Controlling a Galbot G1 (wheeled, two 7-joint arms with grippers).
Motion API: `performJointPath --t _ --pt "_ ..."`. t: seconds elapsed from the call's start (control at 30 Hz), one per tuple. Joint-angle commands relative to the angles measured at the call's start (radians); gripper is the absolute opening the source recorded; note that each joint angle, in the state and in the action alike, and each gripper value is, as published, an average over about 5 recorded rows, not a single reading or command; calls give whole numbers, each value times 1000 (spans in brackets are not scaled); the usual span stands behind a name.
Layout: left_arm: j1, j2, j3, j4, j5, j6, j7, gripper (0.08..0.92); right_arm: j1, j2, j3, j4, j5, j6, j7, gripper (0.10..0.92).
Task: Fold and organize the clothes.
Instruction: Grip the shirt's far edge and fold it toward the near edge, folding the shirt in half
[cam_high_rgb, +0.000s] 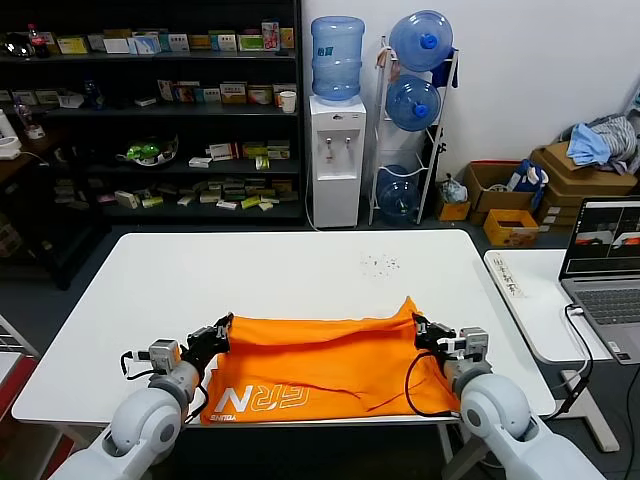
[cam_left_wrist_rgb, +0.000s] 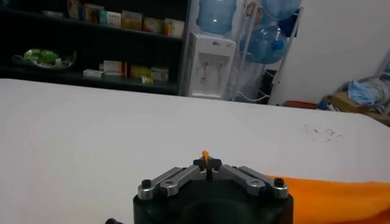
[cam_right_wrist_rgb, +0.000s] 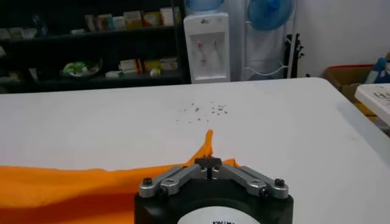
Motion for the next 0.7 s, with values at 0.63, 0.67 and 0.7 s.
performJointPath --t 0.63,0.67,0.7 --pt "260 2 -125 -144 61 12 -6 330 -219 -68 138 209 9 -73 53 363" --pt "262 0 -128 -145 62 13 -8 364 -226 -70 147 212 4 -70 52 397" --pt "266 -4 -131 -146 65 15 -10 390 -235 -71 159 214 -2 -67 51 423"
